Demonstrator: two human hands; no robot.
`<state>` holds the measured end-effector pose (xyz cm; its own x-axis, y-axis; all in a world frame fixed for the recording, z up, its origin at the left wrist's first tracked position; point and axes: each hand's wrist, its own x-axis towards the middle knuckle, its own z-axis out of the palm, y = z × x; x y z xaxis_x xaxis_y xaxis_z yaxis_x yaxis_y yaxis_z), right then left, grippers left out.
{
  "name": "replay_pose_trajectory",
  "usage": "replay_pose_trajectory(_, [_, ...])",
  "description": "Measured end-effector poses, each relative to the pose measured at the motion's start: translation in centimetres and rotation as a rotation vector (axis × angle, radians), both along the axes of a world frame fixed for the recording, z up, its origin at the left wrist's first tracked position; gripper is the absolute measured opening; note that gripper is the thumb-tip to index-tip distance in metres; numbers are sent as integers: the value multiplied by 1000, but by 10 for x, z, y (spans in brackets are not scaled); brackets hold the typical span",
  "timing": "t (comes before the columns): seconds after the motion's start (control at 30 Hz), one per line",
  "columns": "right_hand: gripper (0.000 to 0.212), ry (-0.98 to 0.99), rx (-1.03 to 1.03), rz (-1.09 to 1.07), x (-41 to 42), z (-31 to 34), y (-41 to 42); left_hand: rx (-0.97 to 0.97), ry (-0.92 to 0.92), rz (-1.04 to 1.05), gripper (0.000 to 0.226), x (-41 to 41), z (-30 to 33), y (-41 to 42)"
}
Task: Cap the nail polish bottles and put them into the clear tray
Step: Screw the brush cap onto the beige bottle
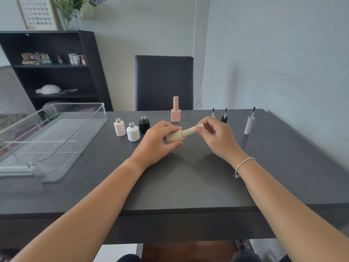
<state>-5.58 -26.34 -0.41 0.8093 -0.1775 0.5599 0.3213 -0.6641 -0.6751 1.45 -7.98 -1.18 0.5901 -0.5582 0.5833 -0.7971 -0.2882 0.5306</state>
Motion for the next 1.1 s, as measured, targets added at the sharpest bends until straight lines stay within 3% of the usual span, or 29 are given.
replay_pose_trajectory(0.4, [11,-37,98,18,1,6,2,7,49,-5,43,1,-1,1])
replay_pose_trajectory(0.53, [21,-57,120,-3,7,27,-5,123,78,54,46,5,-4,2])
replay_pose_trajectory(0.73, [12,-14,-40,-76,37,68,-19,329,86,61,42,10,-7,0])
replay_pose_trajectory(1.1, [14,261,-363,-222,107,76,-26,326,101,63,36,12,-9,-1])
